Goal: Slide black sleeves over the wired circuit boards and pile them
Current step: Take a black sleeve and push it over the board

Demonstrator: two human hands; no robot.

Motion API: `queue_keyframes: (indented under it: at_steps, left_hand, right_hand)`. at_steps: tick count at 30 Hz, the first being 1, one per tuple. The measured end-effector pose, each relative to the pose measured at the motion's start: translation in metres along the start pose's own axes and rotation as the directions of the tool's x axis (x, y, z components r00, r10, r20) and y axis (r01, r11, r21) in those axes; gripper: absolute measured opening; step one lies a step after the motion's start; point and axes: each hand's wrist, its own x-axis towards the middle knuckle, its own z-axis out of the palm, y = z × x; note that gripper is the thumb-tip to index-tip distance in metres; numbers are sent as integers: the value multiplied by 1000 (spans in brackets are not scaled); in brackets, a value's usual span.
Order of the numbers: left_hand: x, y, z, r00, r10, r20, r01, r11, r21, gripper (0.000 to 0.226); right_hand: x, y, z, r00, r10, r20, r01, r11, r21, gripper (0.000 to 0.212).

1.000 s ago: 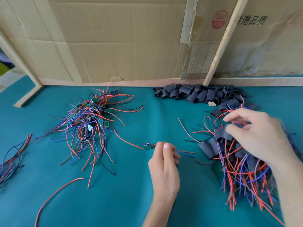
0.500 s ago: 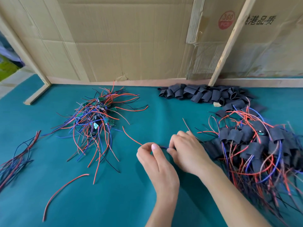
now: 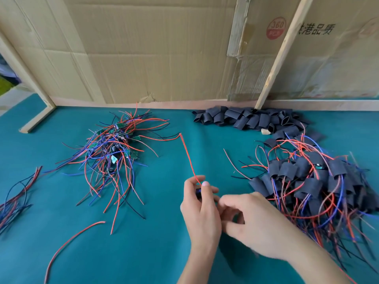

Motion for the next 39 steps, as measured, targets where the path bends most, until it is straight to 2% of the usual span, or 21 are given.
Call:
queue_keyframes:
  at_steps: [2, 3, 7, 8, 11, 13, 15, 20, 24, 26, 32, 36, 39]
  left_hand:
    - [0, 0, 0, 1000, 3, 7, -3, 1000, 16, 13]
    - [1, 0, 0, 1000, 6, 7, -7, 1000, 24, 16]
    - [0, 1, 1, 999, 19, 41, -22, 996, 88, 26]
    - [-1, 1, 2, 998, 13, 57, -19, 994, 106, 27]
    - [-2, 2, 3, 996, -13, 88, 1, 991, 131, 29]
    - [-2, 3, 2, 994, -21, 105, 7, 991, 133, 29]
    - [-1, 2, 1, 993, -22, 119, 5, 991, 135, 31]
    - [0, 0, 1, 992, -21, 123, 3, 990, 142, 30]
    - [0, 2, 0, 991, -4, 130, -15, 989, 144, 30]
    - [-1, 2, 0, 992, -4, 126, -15, 989, 149, 30]
    - [-1, 3, 0, 992, -9, 129, -11, 988, 154, 30]
    - [-1, 2, 1, 992, 0, 127, -19, 989, 148, 30]
    - [-1, 1, 1, 993, 9, 118, -25, 990, 138, 31]
  right_hand:
    - [11, 2, -20, 995, 23, 94, -19, 999, -46, 6]
    - [21, 5, -30, 998, 39, 58, -35, 997, -74, 6]
    - [89, 21, -61, 964, 103, -246, -143, 979, -148, 9]
    - [111, 26, -67, 953, 140, -269, -190, 967, -172, 20]
    - [170, 42, -72, 942, 257, -217, -304, 925, -227, 63]
    - [198, 50, -68, 927, 325, -187, -357, 917, -176, 78]
    - [217, 58, -64, 904, 377, -202, -401, 911, -98, 82]
    - [236, 65, -60, 864, 419, -279, -440, 898, -16, 84]
    - [232, 74, -58, 805, 427, -411, -442, 895, 64, 62]
    - [230, 76, -59, 773, 447, -450, -470, 880, 66, 62]
    - [237, 75, -64, 796, 474, -376, -449, 880, 156, 67]
    - [237, 75, -63, 790, 480, -381, -405, 875, 264, 61]
    - [228, 71, -65, 709, 551, -440, -367, 821, 437, 45]
